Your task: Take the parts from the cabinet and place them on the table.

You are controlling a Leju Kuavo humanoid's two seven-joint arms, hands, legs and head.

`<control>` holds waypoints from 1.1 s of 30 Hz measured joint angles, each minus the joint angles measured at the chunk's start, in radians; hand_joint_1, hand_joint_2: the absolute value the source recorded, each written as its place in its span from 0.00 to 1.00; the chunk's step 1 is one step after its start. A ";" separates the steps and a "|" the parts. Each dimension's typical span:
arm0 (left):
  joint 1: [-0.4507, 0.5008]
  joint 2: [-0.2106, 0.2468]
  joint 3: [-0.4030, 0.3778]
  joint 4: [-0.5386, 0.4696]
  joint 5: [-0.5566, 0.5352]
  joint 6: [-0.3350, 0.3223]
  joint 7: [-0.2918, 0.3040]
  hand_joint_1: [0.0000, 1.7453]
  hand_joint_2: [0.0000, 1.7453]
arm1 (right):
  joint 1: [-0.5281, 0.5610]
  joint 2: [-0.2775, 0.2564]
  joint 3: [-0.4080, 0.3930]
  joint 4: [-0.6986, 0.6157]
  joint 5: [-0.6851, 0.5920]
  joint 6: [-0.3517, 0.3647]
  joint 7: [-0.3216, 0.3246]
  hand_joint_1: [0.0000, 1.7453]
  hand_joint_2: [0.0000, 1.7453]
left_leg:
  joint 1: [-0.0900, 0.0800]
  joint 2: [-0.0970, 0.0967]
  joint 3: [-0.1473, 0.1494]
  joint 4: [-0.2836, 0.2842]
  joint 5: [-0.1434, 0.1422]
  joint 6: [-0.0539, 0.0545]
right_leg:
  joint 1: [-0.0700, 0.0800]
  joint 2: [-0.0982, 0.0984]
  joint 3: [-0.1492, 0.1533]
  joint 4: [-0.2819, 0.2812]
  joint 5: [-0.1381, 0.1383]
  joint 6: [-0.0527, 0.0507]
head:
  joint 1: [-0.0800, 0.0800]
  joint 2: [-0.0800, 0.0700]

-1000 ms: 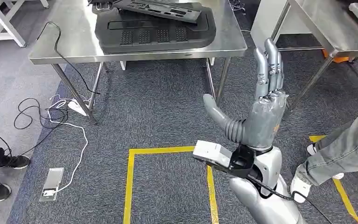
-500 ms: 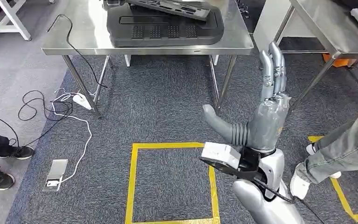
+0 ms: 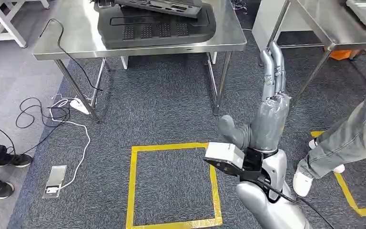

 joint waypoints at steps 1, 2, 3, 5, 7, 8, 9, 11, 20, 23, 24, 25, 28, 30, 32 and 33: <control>0.000 0.000 0.000 0.000 0.000 0.000 0.000 0.00 0.00 | -0.001 0.000 0.000 0.000 0.000 0.000 0.000 0.00 0.00 | -0.004 -0.008 0.015 -0.017 -0.011 0.003 | 0.005 0.003 -0.006 0.003 0.000 0.005 | -0.002 0.000; 0.000 0.000 0.000 0.000 -0.001 0.000 0.000 0.00 0.00 | 0.000 0.000 0.000 0.000 0.000 0.000 0.002 0.00 0.00 | -0.005 -0.007 0.007 -0.025 -0.004 0.008 | 0.004 0.004 -0.007 0.004 0.005 0.012 | -0.001 0.000; 0.000 0.000 0.000 0.000 0.000 0.000 0.000 0.00 0.00 | -0.001 0.000 0.000 0.000 -0.001 0.000 0.005 0.00 0.00 | -0.006 -0.005 0.005 -0.031 -0.007 0.010 | 0.004 0.005 -0.009 0.004 0.007 0.016 | -0.001 0.000; -0.001 -0.001 0.000 0.000 -0.001 0.000 0.000 0.00 0.00 | 0.000 -0.002 0.000 -0.002 -0.002 0.000 0.008 0.00 0.00 | -0.001 -0.003 0.003 -0.041 -0.004 0.026 | 0.006 0.007 -0.012 0.003 0.009 0.031 | 0.000 0.000; -0.002 -0.001 0.000 0.000 -0.001 0.000 0.000 0.00 0.00 | 0.000 -0.006 0.000 -0.003 -0.003 0.000 0.010 0.00 0.00 | 0.001 0.004 0.002 -0.050 0.005 0.042 | 0.002 0.003 -0.032 0.054 -0.038 0.038 | 0.009 0.000; -0.002 -0.001 0.000 0.000 -0.002 0.000 0.000 0.00 0.00 | 0.000 -0.007 0.000 -0.003 -0.003 0.000 0.010 0.00 0.00 | 0.000 0.008 -0.002 -0.050 0.007 0.047 | 0.002 0.004 -0.065 0.127 -0.081 0.041 | 0.016 0.000; -0.001 -0.001 0.000 0.000 -0.003 0.000 0.000 0.00 0.00 | 0.004 -0.009 0.000 -0.003 -0.003 0.000 0.011 0.00 0.00 | -0.002 0.010 -0.006 -0.049 0.008 0.049 | 0.001 0.004 -0.106 0.217 -0.122 0.044 | 0.018 0.000; 0.001 -0.001 0.000 0.000 -0.003 0.000 0.000 0.00 0.00 | 0.009 -0.011 0.000 -0.003 -0.003 0.000 0.015 0.00 0.00 | -0.005 0.015 -0.010 -0.048 0.010 0.050 | 0.001 0.003 -0.151 0.317 -0.144 0.048 | 0.020 0.000; 0.000 -0.002 0.000 0.000 -0.003 0.000 0.000 0.00 0.00 | 0.015 -0.019 -0.001 -0.008 -0.009 0.000 0.016 0.00 0.00 | -0.013 0.027 -0.019 -0.033 0.013 0.021 | 0.007 -0.007 -0.014 0.007 0.004 0.018 | 0.016 0.000; 0.000 -0.002 0.000 0.000 -0.003 0.000 0.000 0.00 0.00 | 0.014 -0.019 0.000 -0.011 -0.009 0.000 0.016 0.00 0.00 | -0.008 0.013 -0.062 0.076 -0.071 0.004 | 0.001 -0.007 -0.017 -0.001 0.015 -0.001 | 0.005 0.000; 0.000 -0.002 0.000 0.000 -0.003 0.000 0.000 0.00 0.00 | 0.015 -0.019 0.000 -0.011 -0.008 0.000 0.016 0.00 0.00 | -0.006 0.012 -0.095 0.156 -0.110 0.001 | 0.002 -0.007 -0.019 0.000 0.016 -0.002 | 0.003 0.000; 0.000 -0.002 0.000 0.000 -0.004 0.001 0.000 0.00 0.00 | 0.015 -0.019 0.000 -0.011 -0.008 0.000 0.016 0.00 0.00 | -0.005 0.012 -0.128 0.231 -0.140 -0.001 | 0.003 -0.006 -0.021 0.000 0.017 -0.003 | 0.002 0.000; 0.002 -0.002 0.000 0.000 -0.008 0.001 0.000 0.00 0.00 | 0.015 -0.019 0.000 -0.011 -0.007 0.000 0.018 0.00 0.00 | -0.004 0.011 -0.115 0.219 -0.097 0.001 | 0.003 0.003 -0.022 0.003 0.017 -0.003 | 0.000 0.000; 0.001 -0.002 0.000 0.000 -0.010 0.001 0.000 0.00 0.00 | 0.014 -0.019 0.000 -0.011 -0.005 0.000 0.020 0.00 0.00 | -0.003 0.005 -0.027 0.043 -0.009 0.008 | 0.002 0.010 -0.019 0.007 0.015 0.000 | -0.001 0.000; 0.000 -0.002 0.000 0.000 -0.010 0.001 0.000 0.00 0.00 | 0.014 -0.019 0.000 -0.011 -0.003 0.000 0.022 0.00 0.00 | -0.005 -0.012 -0.003 -0.032 -0.007 0.013 | 0.008 0.017 -0.028 0.017 0.013 0.009 | -0.002 0.000; 0.001 -0.002 0.000 0.000 -0.011 0.001 0.000 0.00 0.00 | 0.014 -0.019 0.000 -0.012 -0.003 -0.001 0.023 0.00 0.00 | -0.006 -0.011 -0.008 -0.026 -0.007 0.015 | 0.006 0.018 -0.031 0.014 0.017 0.016 | 0.000 0.000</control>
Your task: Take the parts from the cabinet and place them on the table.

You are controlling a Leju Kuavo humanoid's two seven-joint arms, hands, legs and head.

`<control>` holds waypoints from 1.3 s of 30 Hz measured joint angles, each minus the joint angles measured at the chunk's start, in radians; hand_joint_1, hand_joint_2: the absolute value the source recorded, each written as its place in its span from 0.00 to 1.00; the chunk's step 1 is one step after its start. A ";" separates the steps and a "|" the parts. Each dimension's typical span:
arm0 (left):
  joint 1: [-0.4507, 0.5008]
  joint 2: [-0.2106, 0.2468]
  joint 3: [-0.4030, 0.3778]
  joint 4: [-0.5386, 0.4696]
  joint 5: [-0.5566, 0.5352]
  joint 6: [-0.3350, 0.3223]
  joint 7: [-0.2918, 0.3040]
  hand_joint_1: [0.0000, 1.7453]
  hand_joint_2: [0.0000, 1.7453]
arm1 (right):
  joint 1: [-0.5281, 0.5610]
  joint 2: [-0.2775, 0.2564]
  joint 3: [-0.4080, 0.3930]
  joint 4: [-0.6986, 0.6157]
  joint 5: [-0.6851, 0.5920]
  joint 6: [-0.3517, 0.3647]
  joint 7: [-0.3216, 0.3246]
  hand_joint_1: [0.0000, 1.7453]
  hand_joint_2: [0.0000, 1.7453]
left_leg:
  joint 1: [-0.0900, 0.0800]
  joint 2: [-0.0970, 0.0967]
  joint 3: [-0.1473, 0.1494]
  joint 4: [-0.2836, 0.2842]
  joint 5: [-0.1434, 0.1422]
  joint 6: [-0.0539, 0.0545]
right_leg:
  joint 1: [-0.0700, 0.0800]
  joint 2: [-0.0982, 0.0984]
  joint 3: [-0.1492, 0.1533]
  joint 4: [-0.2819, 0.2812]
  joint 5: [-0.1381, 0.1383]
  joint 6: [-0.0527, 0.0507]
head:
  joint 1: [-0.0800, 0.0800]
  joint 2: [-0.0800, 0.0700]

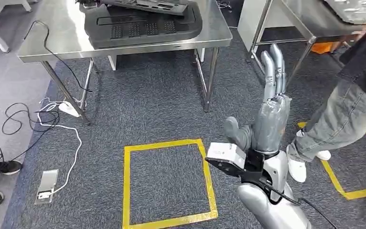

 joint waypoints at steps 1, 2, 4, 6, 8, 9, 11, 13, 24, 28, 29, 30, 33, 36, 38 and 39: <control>0.000 0.000 0.000 0.000 0.000 0.000 0.000 0.00 0.00 | 0.000 0.000 0.000 0.000 0.000 0.000 0.001 0.00 0.00 | -0.003 0.001 -0.001 0.001 0.000 0.004 | 0.000 0.001 -0.001 -0.002 0.002 0.005 | -0.001 0.000; 0.000 0.000 0.000 0.000 0.000 0.000 0.000 0.00 0.00 | 0.000 0.000 0.000 -0.001 0.000 0.000 0.001 0.00 0.00 | -0.003 0.002 -0.001 -0.001 0.003 0.011 | -0.002 0.003 0.001 -0.006 0.005 0.012 | 0.000 0.000; -0.003 -0.001 0.000 0.000 -0.002 0.000 0.000 0.00 0.00 | 0.001 -0.004 0.000 -0.005 0.000 0.000 0.003 0.00 0.00 | 0.004 0.014 0.002 -0.020 0.016 0.031 | -0.003 -0.004 -0.007 0.020 -0.024 0.021 | 0.002 0.000; -0.002 -0.001 0.000 0.000 -0.006 0.000 0.000 0.00 0.00 | 0.001 -0.005 0.000 -0.007 0.001 0.000 0.006 0.00 0.00 | 0.003 0.020 -0.002 -0.020 0.018 0.035 | -0.004 -0.008 -0.069 0.158 -0.105 0.027 | 0.016 0.000; 0.000 -0.001 0.000 0.000 -0.007 0.000 0.000 0.00 0.00 | 0.005 -0.006 0.000 -0.007 0.001 0.000 0.010 0.00 0.00 | 0.001 0.028 -0.005 -0.020 0.018 0.035 | -0.004 -0.009 -0.130 0.295 -0.154 0.031 | 0.019 0.000; 0.000 -0.001 0.000 0.000 -0.008 0.000 0.000 0.00 0.00 | 0.007 -0.006 0.000 -0.007 0.001 0.000 0.010 0.00 0.00 | 0.000 0.032 -0.005 -0.019 0.018 0.035 | -0.004 -0.010 -0.133 0.304 -0.144 0.031 | 0.020 0.000; -0.001 -0.001 0.000 0.000 -0.008 0.000 0.000 0.00 0.00 | 0.007 -0.007 0.000 -0.008 0.002 0.000 0.012 0.00 0.00 | 0.001 0.037 -0.003 -0.017 0.017 0.034 | -0.004 -0.012 -0.068 0.177 -0.063 0.026 | 0.021 0.000; -0.001 -0.001 0.000 0.000 -0.008 0.000 0.000 0.00 0.00 | 0.007 -0.008 0.000 -0.010 0.003 0.000 0.015 0.00 0.00 | 0.000 0.039 -0.001 -0.015 0.014 0.029 | -0.004 -0.039 0.012 0.003 -0.005 0.019 | 0.024 0.000; 0.000 -0.001 0.000 0.000 -0.008 0.000 0.001 0.00 0.00 | 0.006 -0.011 0.000 -0.019 0.005 -0.001 0.021 0.00 0.00 | 0.000 0.023 -0.138 0.311 -0.142 -0.017 | 0.000 -0.016 0.004 -0.016 0.007 -0.019 | 0.002 0.000; -0.001 -0.001 0.000 0.000 -0.009 0.000 0.001 0.00 0.00 | 0.006 -0.012 0.000 -0.020 0.003 -0.001 0.023 0.00 0.00 | 0.001 0.001 -0.005 0.028 0.015 0.001 | -0.001 0.003 0.008 -0.012 0.005 -0.015 | -0.001 0.000; -0.001 0.000 0.000 0.000 -0.009 0.000 0.001 0.00 0.00 | 0.005 -0.012 0.000 -0.021 0.003 -0.002 0.023 0.00 0.00 | -0.002 -0.016 0.004 0.001 0.004 0.003 | 0.005 0.006 0.003 -0.008 0.004 -0.011 | -0.002 0.000; -0.001 0.000 0.000 0.000 -0.009 0.000 0.001 0.00 0.00 | 0.006 -0.012 0.000 -0.021 0.003 -0.001 0.023 0.00 0.00 | -0.001 -0.013 0.001 -0.009 0.006 0.003 | 0.003 0.012 -0.002 -0.005 0.006 -0.006 | -0.001 0.000; -0.001 -0.001 0.000 0.000 -0.010 0.000 0.001 0.00 0.00 | 0.006 -0.013 0.000 -0.022 0.003 -0.001 0.023 0.00 0.00 | -0.002 -0.004 0.000 -0.014 0.011 0.018 | 0.001 0.022 -0.004 -0.010 0.011 0.011 | -0.001 0.000; -0.003 -0.001 0.000 0.000 -0.013 0.000 0.001 0.00 0.00 | 0.004 -0.016 0.000 -0.024 0.003 -0.002 0.026 0.00 0.00 | 0.003 0.015 0.000 -0.023 0.018 0.034 | -0.003 -0.007 -0.051 0.107 -0.074 0.027 | 0.015 0.000; -0.002 -0.001 0.000 0.000 -0.014 0.000 0.001 0.00 0.00 | 0.007 -0.018 0.000 -0.024 0.003 -0.002 0.028 0.00 0.00 | 0.002 0.027 -0.001 -0.023 0.018 0.034 | -0.004 -0.008 -0.122 0.263 -0.141 0.035 | 0.018 0.000; -0.002 -0.001 0.000 0.000 -0.014 0.000 0.001 0.00 0.00 | 0.007 -0.018 0.000 -0.024 0.003 -0.002 0.029 0.00 0.00 | 0.002 0.033 -0.001 -0.022 0.018 0.034 | -0.005 -0.009 -0.142 0.306 -0.145 0.037 | 0.019 0.000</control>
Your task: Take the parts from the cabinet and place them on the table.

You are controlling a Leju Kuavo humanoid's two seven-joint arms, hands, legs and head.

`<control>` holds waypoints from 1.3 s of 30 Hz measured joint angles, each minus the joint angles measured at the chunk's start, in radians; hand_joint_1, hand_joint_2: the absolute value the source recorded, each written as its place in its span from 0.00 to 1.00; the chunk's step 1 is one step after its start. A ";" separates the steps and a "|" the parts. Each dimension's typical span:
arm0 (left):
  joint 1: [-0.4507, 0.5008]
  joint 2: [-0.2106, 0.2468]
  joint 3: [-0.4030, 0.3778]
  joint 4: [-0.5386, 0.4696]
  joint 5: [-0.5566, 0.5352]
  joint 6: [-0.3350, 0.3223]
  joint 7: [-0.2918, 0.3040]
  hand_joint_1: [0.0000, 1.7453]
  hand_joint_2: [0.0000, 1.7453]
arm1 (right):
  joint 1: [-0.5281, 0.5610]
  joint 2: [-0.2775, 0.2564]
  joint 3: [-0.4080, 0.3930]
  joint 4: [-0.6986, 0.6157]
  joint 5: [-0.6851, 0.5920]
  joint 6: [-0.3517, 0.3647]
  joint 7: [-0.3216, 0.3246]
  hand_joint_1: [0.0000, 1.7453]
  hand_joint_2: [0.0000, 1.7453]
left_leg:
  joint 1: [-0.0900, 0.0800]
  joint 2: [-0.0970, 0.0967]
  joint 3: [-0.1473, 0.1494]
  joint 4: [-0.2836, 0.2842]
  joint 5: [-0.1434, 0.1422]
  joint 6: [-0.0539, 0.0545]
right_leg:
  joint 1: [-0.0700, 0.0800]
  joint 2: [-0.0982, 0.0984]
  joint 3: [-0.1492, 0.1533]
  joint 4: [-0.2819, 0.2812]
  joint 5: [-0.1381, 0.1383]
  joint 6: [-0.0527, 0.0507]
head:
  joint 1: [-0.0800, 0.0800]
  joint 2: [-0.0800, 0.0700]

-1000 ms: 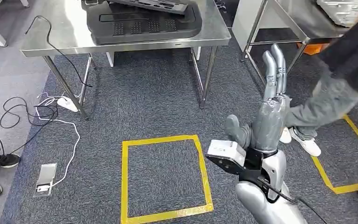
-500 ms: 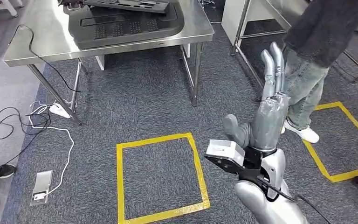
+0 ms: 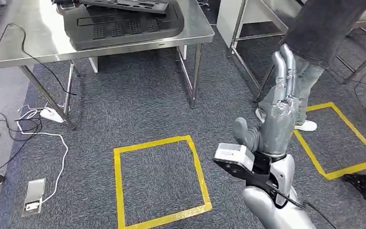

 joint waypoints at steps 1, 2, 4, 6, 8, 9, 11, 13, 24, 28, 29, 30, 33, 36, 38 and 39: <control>0.000 0.000 0.000 0.000 0.000 0.000 0.000 0.00 0.00 | 0.000 -0.002 0.000 0.000 0.000 0.000 0.000 0.00 0.00 | 0.000 0.006 0.001 0.000 0.000 0.000 | -0.001 -0.001 0.008 -0.017 0.023 0.001 | 0.000 0.000; -0.001 0.000 0.000 0.000 -0.002 0.000 0.000 0.00 0.00 | 0.000 -0.002 0.000 0.000 0.000 0.000 0.000 0.00 0.00 | 0.001 0.010 0.002 0.001 -0.001 -0.001 | -0.001 -0.004 0.038 -0.077 0.062 -0.001 | 0.001 0.000; -0.002 0.000 0.000 0.000 -0.003 -0.001 0.000 0.00 0.00 | 0.000 -0.004 0.000 0.000 0.000 0.000 0.000 0.00 0.00 | 0.003 0.017 0.006 0.005 -0.006 -0.007 | -0.001 -0.029 0.132 -0.266 0.153 -0.002 | 0.003 0.000; -0.003 0.000 0.000 0.000 -0.005 -0.001 0.000 0.00 0.00 | -0.001 -0.005 0.000 -0.001 0.000 0.000 0.001 0.00 0.00 | -0.007 0.021 0.002 0.012 -0.011 -0.018 | 0.007 -0.039 0.146 -0.314 0.146 -0.018 | 0.005 0.000; -0.002 0.000 0.000 0.000 -0.005 -0.001 0.000 0.00 0.00 | 0.000 -0.005 0.000 -0.002 0.000 0.000 0.001 0.00 0.00 | -0.008 0.029 0.004 0.009 -0.009 -0.024 | 0.008 -0.029 0.140 -0.311 0.146 -0.023 | -0.002 0.000; -0.003 0.000 0.000 0.000 -0.005 -0.001 0.000 0.00 0.00 | 0.000 -0.006 0.000 -0.002 0.000 0.000 0.001 0.00 0.00 | -0.006 0.033 0.005 0.008 -0.009 -0.030 | 0.009 -0.025 0.139 -0.312 0.148 -0.029 | -0.002 0.000; -0.004 0.000 0.000 0.000 -0.005 -0.001 0.000 0.00 0.00 | -0.002 -0.006 0.000 -0.007 0.000 0.000 0.001 0.00 0.00 | -0.002 0.007 -0.003 0.043 -0.043 -0.045 | 0.002 -0.019 0.141 -0.318 0.155 -0.041 | -0.006 0.000; -0.003 0.000 0.000 0.000 -0.005 -0.001 0.000 0.00 0.00 | -0.001 -0.006 0.000 -0.008 0.000 0.000 0.001 0.00 0.00 | 0.000 -0.008 -0.065 0.189 -0.126 -0.050 | 0.003 -0.013 0.139 -0.318 0.155 -0.051 | -0.015 0.000; -0.004 0.000 0.000 0.000 -0.003 -0.004 0.008 0.00 0.00 | 0.002 -0.007 0.001 -0.009 0.004 0.000 0.008 0.00 0.00 | -0.003 -0.058 -0.002 0.020 -0.013 -0.023 | 0.001 0.074 0.129 -0.313 0.160 -0.023 | -0.020 0.000; -0.003 -0.001 0.000 0.000 -0.003 -0.004 0.008 0.00 0.00 | 0.003 -0.010 0.000 -0.014 0.005 0.000 0.007 0.00 0.00 | 0.004 -0.019 0.002 0.002 -0.003 -0.002 | 0.003 0.009 0.066 -0.166 0.064 -0.005 | 0.001 0.000; -0.002 -0.001 0.000 0.000 -0.002 -0.004 0.008 0.00 0.00 | 0.005 -0.010 0.001 -0.014 0.005 0.000 0.008 0.00 0.00 | 0.002 -0.008 0.001 0.002 -0.004 0.000 | 0.001 0.002 0.027 -0.082 0.027 -0.002 | 0.003 0.000; -0.001 -0.001 0.000 0.000 -0.002 -0.004 0.008 0.00 0.00 | 0.006 -0.010 0.001 -0.014 0.006 0.000 0.008 0.00 0.00 | 0.000 0.002 0.001 0.003 -0.004 0.000 | 0.000 0.000 0.000 -0.022 0.009 0.001 | 0.003 0.000; -0.002 -0.001 0.000 0.000 -0.002 -0.004 0.008 0.00 0.00 | 0.010 -0.011 0.001 -0.014 0.006 0.000 0.008 0.00 0.00 | -0.001 0.028 0.004 0.004 -0.007 0.000 | -0.001 -0.009 0.049 -0.113 0.088 0.000 | 0.004 0.000; -0.003 -0.001 0.000 0.000 -0.001 -0.004 0.008 0.00 0.00 | 0.010 -0.011 0.001 -0.014 0.007 0.000 0.008 0.00 0.00 | -0.011 0.045 0.009 0.010 -0.016 -0.012 | 0.012 -0.066 0.144 -0.314 0.149 -0.014 | 0.007 0.000; -0.002 -0.001 0.000 0.000 0.000 -0.004 0.008 0.00 0.00 | 0.012 -0.011 0.001 -0.016 0.008 0.000 0.008 0.00 0.00 | -0.010 0.055 0.011 0.007 -0.015 -0.019 | 0.013 -0.048 0.138 -0.313 0.152 -0.024 | 0.003 0.000; -0.002 -0.001 0.000 0.000 0.001 -0.004 0.008 0.00 0.00 | 0.013 -0.013 0.001 -0.016 0.008 0.000 0.008 0.00 0.00 | -0.009 0.062 0.014 0.005 -0.014 -0.024 | 0.015 -0.039 0.137 -0.312 0.152 -0.029 | 0.002 0.000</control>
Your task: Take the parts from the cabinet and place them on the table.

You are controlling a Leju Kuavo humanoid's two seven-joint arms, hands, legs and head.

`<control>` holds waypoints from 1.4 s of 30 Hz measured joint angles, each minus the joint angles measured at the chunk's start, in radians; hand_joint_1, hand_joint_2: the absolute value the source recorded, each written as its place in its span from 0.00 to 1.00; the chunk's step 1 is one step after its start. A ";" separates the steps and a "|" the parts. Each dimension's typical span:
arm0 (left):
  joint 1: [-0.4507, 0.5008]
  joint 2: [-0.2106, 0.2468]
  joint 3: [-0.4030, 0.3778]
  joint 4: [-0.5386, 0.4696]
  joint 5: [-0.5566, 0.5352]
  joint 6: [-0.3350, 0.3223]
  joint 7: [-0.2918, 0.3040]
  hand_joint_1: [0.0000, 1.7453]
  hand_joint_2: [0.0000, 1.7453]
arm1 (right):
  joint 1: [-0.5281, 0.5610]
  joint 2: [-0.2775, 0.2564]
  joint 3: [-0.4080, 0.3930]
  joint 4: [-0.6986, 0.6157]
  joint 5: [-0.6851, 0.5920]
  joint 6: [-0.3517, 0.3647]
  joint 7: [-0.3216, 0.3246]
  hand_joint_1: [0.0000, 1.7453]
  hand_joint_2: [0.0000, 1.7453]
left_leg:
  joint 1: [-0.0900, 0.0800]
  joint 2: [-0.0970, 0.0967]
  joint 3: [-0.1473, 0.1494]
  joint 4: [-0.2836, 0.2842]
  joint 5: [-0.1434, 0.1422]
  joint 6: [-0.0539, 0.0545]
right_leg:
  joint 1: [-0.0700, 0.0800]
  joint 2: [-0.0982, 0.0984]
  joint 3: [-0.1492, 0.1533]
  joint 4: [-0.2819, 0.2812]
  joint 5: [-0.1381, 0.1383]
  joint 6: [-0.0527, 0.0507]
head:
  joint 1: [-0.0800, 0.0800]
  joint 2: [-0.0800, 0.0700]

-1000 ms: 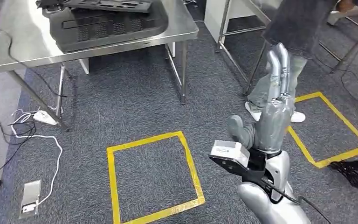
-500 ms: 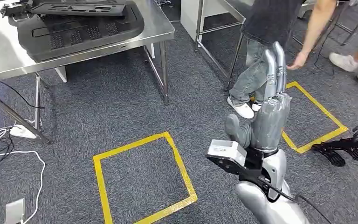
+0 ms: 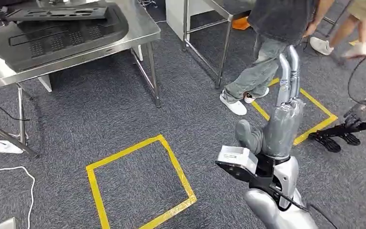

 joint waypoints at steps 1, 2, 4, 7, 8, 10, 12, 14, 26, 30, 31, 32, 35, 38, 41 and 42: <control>-0.001 0.000 0.000 0.000 0.000 0.000 0.000 0.00 0.00 | 0.000 -0.001 0.000 -0.001 0.000 0.000 0.000 0.00 0.00 | -0.002 0.007 0.003 0.001 -0.003 -0.007 | -0.007 0.008 0.002 -0.007 0.004 -0.007 | 0.000 0.000; -0.001 0.000 0.000 0.000 0.000 0.000 0.000 0.00 0.00 | 0.001 0.000 0.000 -0.003 0.000 0.000 0.000 0.00 0.00 | 0.004 -0.012 0.004 0.017 -0.020 -0.013 | -0.011 0.012 0.006 -0.013 0.009 -0.013 | 0.000 0.000; 0.000 0.000 0.000 0.000 0.001 0.000 0.000 0.00 0.00 | 0.001 -0.001 0.000 -0.006 0.000 0.000 0.000 0.00 0.00 | 0.007 -0.061 -0.046 0.135 -0.096 -0.021 | -0.012 0.025 0.004 -0.013 0.012 -0.021 | -0.013 0.000; 0.003 0.000 0.000 0.000 0.003 0.000 0.000 0.00 0.00 | 0.005 -0.001 0.000 -0.006 0.000 0.000 0.000 0.00 0.00 | 0.008 -0.074 -0.134 0.322 -0.159 -0.026 | -0.010 0.051 0.001 -0.011 0.012 -0.022 | -0.015 0.000; 0.003 0.000 0.000 0.000 0.003 0.000 0.000 0.00 0.00 | 0.006 0.000 0.000 -0.006 0.000 0.000 0.000 0.00 0.00 | 0.009 -0.075 -0.127 0.302 -0.135 -0.025 | -0.010 0.062 0.002 -0.010 0.012 -0.022 | -0.015 0.000; 0.002 0.000 0.000 0.000 0.003 0.000 0.000 0.00 0.00 | 0.007 0.000 0.000 -0.006 0.000 0.000 0.000 0.00 0.00 | 0.012 -0.083 -0.057 0.146 -0.039 -0.021 | -0.011 0.085 0.005 -0.007 0.011 -0.020 | -0.018 0.000; 0.003 0.000 0.000 0.000 0.005 0.000 0.000 0.00 0.00 | 0.007 -0.001 0.000 -0.006 0.000 0.000 0.000 0.00 0.00 | 0.021 -0.158 -0.009 0.026 -0.007 -0.017 | -0.009 0.101 -0.002 0.001 0.007 -0.012 | -0.020 0.000; 0.004 0.000 0.000 0.000 0.005 0.000 0.000 0.00 0.00 | 0.007 0.000 0.000 -0.006 0.000 0.000 0.000 0.00 0.00 | 0.018 -0.151 -0.015 0.016 -0.004 -0.016 | -0.012 0.120 -0.016 0.006 0.011 0.000 | -0.019 0.000; 0.005 -0.002 0.001 0.000 0.002 0.000 0.000 0.00 0.00 | 0.009 -0.001 0.000 -0.008 0.000 0.000 0.002 0.00 0.00 | 0.014 -0.022 0.003 -0.002 -0.004 0.012 | -0.017 0.007 -0.022 0.051 0.013 0.025 | 0.006 0.000; 0.004 -0.002 0.001 0.000 0.000 0.000 0.000 0.00 0.00 | 0.010 -0.001 0.000 -0.009 0.002 0.000 0.004 0.00 0.00 | 0.004 -0.003 0.008 -0.001 -0.011 -0.007 | -0.002 -0.006 -0.009 0.002 0.007 0.002 | 0.001 0.000; 0.003 -0.002 0.001 0.000 -0.001 0.000 0.000 0.00 0.00 | 0.010 -0.002 -0.001 -0.009 0.002 0.000 0.004 0.00 0.00 | 0.004 0.005 0.012 -0.004 -0.010 -0.012 | -0.001 0.003 -0.010 0.001 0.008 -0.004 | 0.000 0.000; 0.002 -0.002 0.001 0.000 -0.002 0.000 0.000 0.00 0.00 | 0.010 -0.001 -0.001 -0.010 0.004 0.000 0.004 0.00 0.00 | 0.009 -0.004 0.012 0.003 -0.021 -0.022 | -0.011 0.010 -0.005 -0.009 0.015 -0.013 | 0.000 0.000; 0.002 -0.002 0.001 0.000 -0.003 0.000 0.000 0.00 0.00 | 0.008 -0.001 -0.001 -0.013 0.005 0.000 0.006 0.00 0.00 | 0.010 -0.065 -0.054 0.165 -0.118 -0.028 | -0.009 0.027 -0.005 -0.010 0.016 -0.023 | -0.012 0.000; 0.005 -0.002 0.001 0.000 -0.004 0.000 0.000 0.00 0.00 | 0.009 -0.002 -0.001 -0.013 0.005 0.000 0.008 0.00 0.00 | 0.010 -0.073 -0.128 0.313 -0.153 -0.027 | -0.006 0.056 -0.004 -0.009 0.016 -0.025 | -0.014 0.000; 0.004 -0.002 0.001 0.000 -0.004 0.000 0.000 0.00 0.00 | 0.009 -0.002 -0.001 -0.013 0.005 0.000 0.010 0.00 0.00 | 0.012 -0.095 -0.045 0.111 -0.019 -0.017 | -0.007 0.090 0.002 -0.005 0.014 -0.021 | -0.016 0.000; 0.005 -0.002 0.001 0.000 -0.005 0.000 0.000 0.00 0.00 | 0.009 -0.002 -0.001 -0.013 0.005 0.000 0.011 0.00 0.00 | 0.015 -0.141 -0.024 0.038 0.006 -0.013 | -0.008 0.098 -0.001 -0.001 0.011 -0.018 | -0.018 0.000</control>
